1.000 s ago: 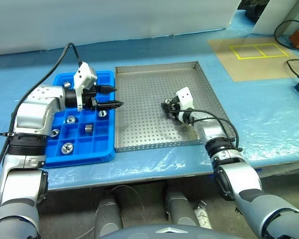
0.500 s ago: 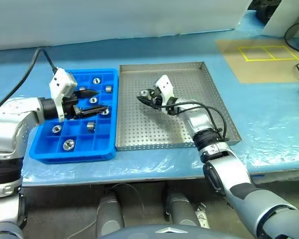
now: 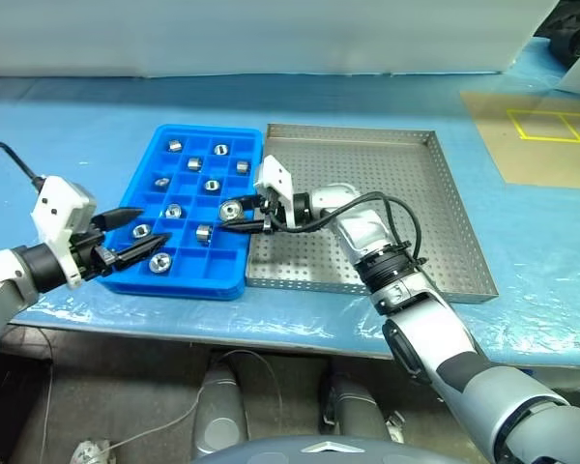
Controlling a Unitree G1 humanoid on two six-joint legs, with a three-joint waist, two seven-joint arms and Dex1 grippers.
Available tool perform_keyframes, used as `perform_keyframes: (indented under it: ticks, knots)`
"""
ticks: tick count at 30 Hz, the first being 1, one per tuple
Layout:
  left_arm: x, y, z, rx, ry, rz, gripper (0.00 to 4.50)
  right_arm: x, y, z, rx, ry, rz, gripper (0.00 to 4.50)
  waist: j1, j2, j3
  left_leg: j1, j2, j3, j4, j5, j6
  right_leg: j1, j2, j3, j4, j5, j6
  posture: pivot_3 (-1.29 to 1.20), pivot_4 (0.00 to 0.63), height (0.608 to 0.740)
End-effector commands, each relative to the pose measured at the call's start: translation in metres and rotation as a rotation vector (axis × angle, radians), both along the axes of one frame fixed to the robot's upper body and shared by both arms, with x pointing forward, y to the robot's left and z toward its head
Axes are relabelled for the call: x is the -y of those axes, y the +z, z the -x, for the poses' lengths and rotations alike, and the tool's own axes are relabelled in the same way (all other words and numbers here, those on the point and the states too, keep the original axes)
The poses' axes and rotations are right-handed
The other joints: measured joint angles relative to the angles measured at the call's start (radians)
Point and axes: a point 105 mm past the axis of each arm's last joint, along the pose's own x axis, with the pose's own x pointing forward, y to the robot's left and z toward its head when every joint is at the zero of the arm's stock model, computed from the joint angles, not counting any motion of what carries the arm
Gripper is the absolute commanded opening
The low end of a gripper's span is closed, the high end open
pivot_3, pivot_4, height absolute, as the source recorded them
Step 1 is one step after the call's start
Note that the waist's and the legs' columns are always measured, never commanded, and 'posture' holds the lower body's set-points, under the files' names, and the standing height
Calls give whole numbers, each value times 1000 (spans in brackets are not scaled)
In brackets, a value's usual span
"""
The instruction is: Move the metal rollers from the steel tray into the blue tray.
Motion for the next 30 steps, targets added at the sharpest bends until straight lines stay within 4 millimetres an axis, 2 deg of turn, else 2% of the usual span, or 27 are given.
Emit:
perform_keyframes:
  ticks: [1, 5, 15, 18, 23, 26, 30]
  knots:
    - [-5, 18, 6, 58, 19, -29, 3713, -9, 6, 12, 22, 86, -9, 1721, 10, 0, 0, 0, 0, 0, 0, 0, -1, 0, 0, 0, 0, 0, 0, 257, 150, 740]
    - [-6, 20, 8, 59, 20, -31, 3713, -14, -5, 17, 5, 116, 26, 1721, 19, 0, 0, 0, 0, -1, 0, 2, -3, 0, 0, 0, 1, 0, 0, 260, 150, 740]
    - [2, 19, 3, 53, -8, -29, 3713, -5, -30, 20, -55, 119, 66, 1721, 18, 0, 0, 0, 0, -3, 0, 4, -6, 0, 1, 0, 1, 0, 0, 238, 150, 740]
    - [4, 19, 2, 53, -13, -29, 3713, -4, -31, 24, -70, 139, 62, 2704, 18, -1, -1, 0, 2, -3, 0, 5, -7, 0, 3, 0, 1, 0, 0, 231, 150, 740]
    - [2, 21, -1, 55, -15, -28, 3713, -5, -27, 18, -67, 99, 66, 4344, 18, -1, -1, 1, 8, -3, 0, 8, -12, 0, 9, 0, 2, 0, -1, 221, 150, 740]
    - [2, 21, -3, 55, -18, -28, 3713, -1, -19, 12, -35, 76, 54, 4344, 17, -1, -1, 1, 9, -3, 0, 9, -14, 0, 9, 0, 2, 0, -1, 195, 150, 740]
    - [2, 23, -6, 59, -30, -34, 3713, 17, 6, -1, 6, 12, 2, 4344, 19, -1, -1, 1, 9, -3, 0, 9, -15, 0, 9, -1, 2, 0, -1, 175, 150, 740]
